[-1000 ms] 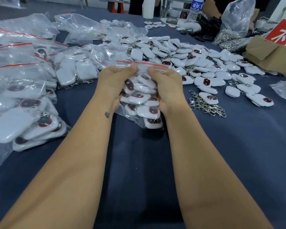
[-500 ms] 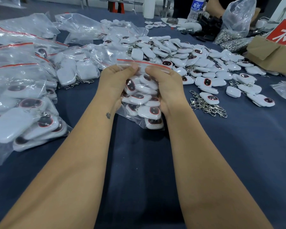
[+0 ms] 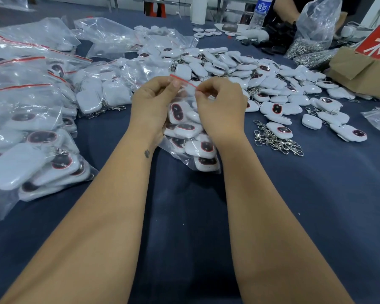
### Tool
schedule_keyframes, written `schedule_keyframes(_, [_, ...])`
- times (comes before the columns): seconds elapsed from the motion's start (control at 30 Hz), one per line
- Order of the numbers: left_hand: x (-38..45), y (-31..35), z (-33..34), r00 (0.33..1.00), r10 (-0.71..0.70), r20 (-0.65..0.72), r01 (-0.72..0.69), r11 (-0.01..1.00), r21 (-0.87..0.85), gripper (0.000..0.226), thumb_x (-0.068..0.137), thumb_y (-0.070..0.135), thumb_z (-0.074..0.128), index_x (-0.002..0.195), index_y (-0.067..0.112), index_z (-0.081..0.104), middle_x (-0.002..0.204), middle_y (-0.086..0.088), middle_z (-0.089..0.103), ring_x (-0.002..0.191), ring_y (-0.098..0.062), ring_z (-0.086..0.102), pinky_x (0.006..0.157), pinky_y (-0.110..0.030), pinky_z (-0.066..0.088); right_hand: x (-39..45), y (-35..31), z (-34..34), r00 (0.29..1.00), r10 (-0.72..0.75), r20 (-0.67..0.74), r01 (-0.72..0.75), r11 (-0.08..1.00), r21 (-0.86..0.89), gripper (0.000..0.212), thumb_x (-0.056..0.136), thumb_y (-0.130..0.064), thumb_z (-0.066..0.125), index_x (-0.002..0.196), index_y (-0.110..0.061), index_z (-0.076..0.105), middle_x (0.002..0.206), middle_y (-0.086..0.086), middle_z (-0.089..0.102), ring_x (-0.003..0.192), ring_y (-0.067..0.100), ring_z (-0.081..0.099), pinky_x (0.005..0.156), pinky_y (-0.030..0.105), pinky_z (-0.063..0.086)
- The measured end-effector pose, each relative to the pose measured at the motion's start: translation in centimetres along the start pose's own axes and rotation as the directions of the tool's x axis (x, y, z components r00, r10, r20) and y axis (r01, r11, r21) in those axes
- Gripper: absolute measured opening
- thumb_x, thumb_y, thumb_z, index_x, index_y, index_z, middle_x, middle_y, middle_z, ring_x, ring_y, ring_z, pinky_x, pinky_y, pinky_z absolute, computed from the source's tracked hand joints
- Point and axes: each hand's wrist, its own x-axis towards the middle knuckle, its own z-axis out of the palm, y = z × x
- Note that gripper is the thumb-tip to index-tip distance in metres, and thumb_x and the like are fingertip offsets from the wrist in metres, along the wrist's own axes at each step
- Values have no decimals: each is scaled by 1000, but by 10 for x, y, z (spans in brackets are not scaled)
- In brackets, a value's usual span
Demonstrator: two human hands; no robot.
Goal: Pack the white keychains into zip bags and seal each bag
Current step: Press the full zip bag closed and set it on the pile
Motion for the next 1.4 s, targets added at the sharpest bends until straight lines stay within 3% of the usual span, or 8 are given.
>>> schedule_keyframes(0.13, [-2, 1, 2, 999, 0, 49, 1, 1000, -18, 9, 94, 8, 62, 87, 12, 67, 78, -3, 72, 83, -19, 68, 83, -39, 57, 3, 2, -2, 1000, 19, 22, -18, 999, -39, 12, 93, -18, 61, 97, -27, 67, 94, -11, 65, 109, 20, 57, 104, 41, 38])
schedule_keyframes(0.4, [-5, 3, 2, 993, -84, 80, 80, 995, 61, 14, 88, 12, 71, 84, -1, 69, 74, -13, 68, 63, -21, 62, 63, -32, 55, 1, -1, -4, 997, 41, 68, -44, 998, 40, 17, 93, -14, 60, 84, -28, 59, 86, -8, 63, 104, 24, 59, 99, 44, 43])
schedule_keyframes(0.63, [-6, 4, 2, 998, -8, 67, -5, 982, 187, 11, 92, 14, 67, 81, 10, 68, 48, 7, 59, 40, -4, 48, 40, -16, 38, 1, -4, -5, 996, -73, 57, 74, 997, -24, 6, 89, -22, 66, 90, -25, 71, 94, -4, 69, 103, 24, 60, 97, 44, 44])
schedule_keyframes(0.87, [-7, 3, 3, 995, 8, 102, -31, 973, 229, 15, 94, 14, 65, 79, 13, 66, 46, 9, 58, 40, -2, 46, 40, -13, 36, 0, -4, -5, 997, -51, 63, 51, 999, 8, 16, 90, -18, 65, 78, -29, 62, 76, -12, 62, 90, 18, 63, 96, 44, 44])
schedule_keyframes(1.03, [-3, 2, 3, 999, -39, 30, 33, 981, 189, 16, 94, 17, 66, 78, 13, 68, 65, 1, 67, 57, -12, 58, 54, -23, 50, 1, -1, -7, 997, 2, 82, -6, 999, 53, 13, 89, -20, 66, 80, -29, 64, 84, -11, 65, 99, 17, 62, 101, 43, 42])
schedule_keyframes(1.17, [-2, 3, 1, 994, -96, 60, 88, 988, 126, 14, 90, 14, 70, 77, 8, 68, 73, -10, 67, 64, -21, 60, 64, -31, 53, 2, -1, -8, 996, 25, 90, -31, 997, 68, 13, 89, -17, 67, 79, -25, 66, 76, -12, 62, 88, 15, 63, 97, 41, 45])
schedule_keyframes(1.3, [-4, 1, 2, 996, -77, 49, 65, 975, 214, 16, 91, 18, 70, 83, 4, 70, 49, 0, 59, 41, -10, 49, 42, -15, 39, 0, -1, -9, 995, 54, 78, -68, 981, 182, 8, 85, -14, 71, 80, -20, 72, 74, -9, 68, 77, 8, 64, 84, 29, 54])
schedule_keyframes(1.4, [-4, 1, 2, 995, -97, 17, 94, 990, 106, 13, 90, 13, 70, 82, 3, 69, 56, 1, 67, 46, -9, 59, 47, -18, 48, 1, 3, -8, 993, 89, 71, -104, 964, 244, 14, 84, -19, 74, 72, -24, 68, 69, -13, 66, 71, 3, 63, 76, 22, 54])
